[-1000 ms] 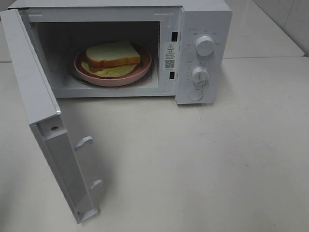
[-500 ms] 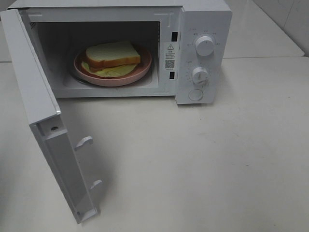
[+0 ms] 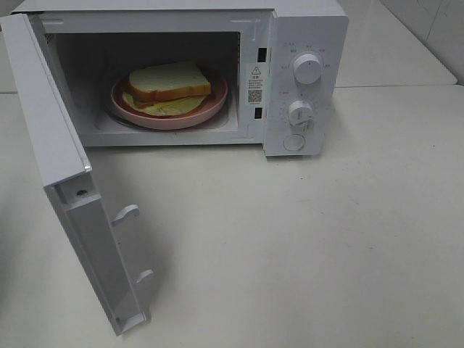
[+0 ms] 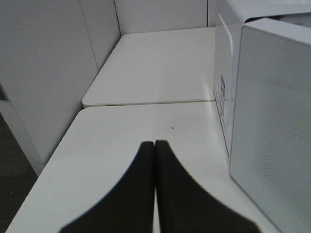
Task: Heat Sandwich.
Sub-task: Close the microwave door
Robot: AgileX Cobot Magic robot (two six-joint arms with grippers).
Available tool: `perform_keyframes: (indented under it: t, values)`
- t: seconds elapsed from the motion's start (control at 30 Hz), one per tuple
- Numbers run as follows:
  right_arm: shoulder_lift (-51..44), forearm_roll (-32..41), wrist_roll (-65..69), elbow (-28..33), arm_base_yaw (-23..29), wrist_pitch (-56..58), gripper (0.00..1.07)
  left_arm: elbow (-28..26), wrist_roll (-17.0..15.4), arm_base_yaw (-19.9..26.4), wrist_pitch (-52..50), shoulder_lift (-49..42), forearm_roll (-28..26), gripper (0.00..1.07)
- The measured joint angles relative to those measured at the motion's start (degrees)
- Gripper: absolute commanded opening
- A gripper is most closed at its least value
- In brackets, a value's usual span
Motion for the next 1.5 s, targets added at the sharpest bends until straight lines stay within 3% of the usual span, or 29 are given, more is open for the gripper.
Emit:
perform_keyframes:
  t: [0.13, 0.23, 0.27, 0.4, 0.47, 0.5, 0.57, 0.63, 0.77, 1.0, 1.17, 1.23, 1.47, 1.5]
  values:
    - [0.0, 0.0, 0.0, 0.0, 0.0, 0.0, 0.75, 0.1, -0.5, 0.0, -4.1, 5.6, 2.5, 0.0]
    - [0.0, 0.0, 0.0, 0.0, 0.0, 0.0, 0.75, 0.1, -3.1, 0.0, -5.8, 7.8, 9.3, 0.0]
    - [0.0, 0.0, 0.0, 0.0, 0.0, 0.0, 0.75, 0.1, -3.1, 0.0, -5.8, 7.8, 9.3, 0.0]
    - [0.0, 0.0, 0.0, 0.0, 0.0, 0.0, 0.75, 0.1, -10.4, 0.0, -6.9, 8.1, 19.1, 0.0]
    - [0.0, 0.0, 0.0, 0.0, 0.0, 0.0, 0.75, 0.1, -11.7, 0.0, -7.2, 8.1, 20.8, 0.0]
    - [0.0, 0.0, 0.0, 0.0, 0.0, 0.0, 0.75, 0.1, -15.0, 0.0, -8.2, 8.2, 25.4, 0.0]
    - [0.0, 0.0, 0.0, 0.0, 0.0, 0.0, 0.75, 0.1, -16.3, 0.0, -8.7, 8.2, 27.4, 0.0]
    - [0.0, 0.0, 0.0, 0.0, 0.0, 0.0, 0.75, 0.1, -20.2, 0.0, -10.3, 8.2, 33.7, 0.0]
    - [0.0, 0.0, 0.0, 0.0, 0.0, 0.1, 0.75, 0.1, -22.1, 0.0, -12.4, 9.3, 37.0, 0.0]
    - [0.0, 0.0, 0.0, 0.0, 0.0, 0.1, 0.75, 0.0, -22.1, -2.3, -15.2, 14.5, 37.2, 0.0]
    - [0.0, 0.0, 0.0, 0.0, 0.0, 0.0, 0.75, -0.1, -18.7, -7.0, -18.5, 18.7, 33.7, 0.0]
    - [0.0, 0.0, 0.0, 0.0, 0.0, 0.0, 0.75, -0.1, -16.0, -10.4, -19.9, 21.4, 28.6, 0.0]
    - [0.0, 0.0, 0.0, 0.0, 0.0, 0.0, 0.75, -0.1, -10.9, -17.6, -22.6, 25.8, 19.8, 0.0]
    - [0.0, 0.0, 0.0, 0.0, 0.0, 0.0, 0.75, -0.1, -9.7, -19.4, -23.5, 27.0, 16.4, 0.0]
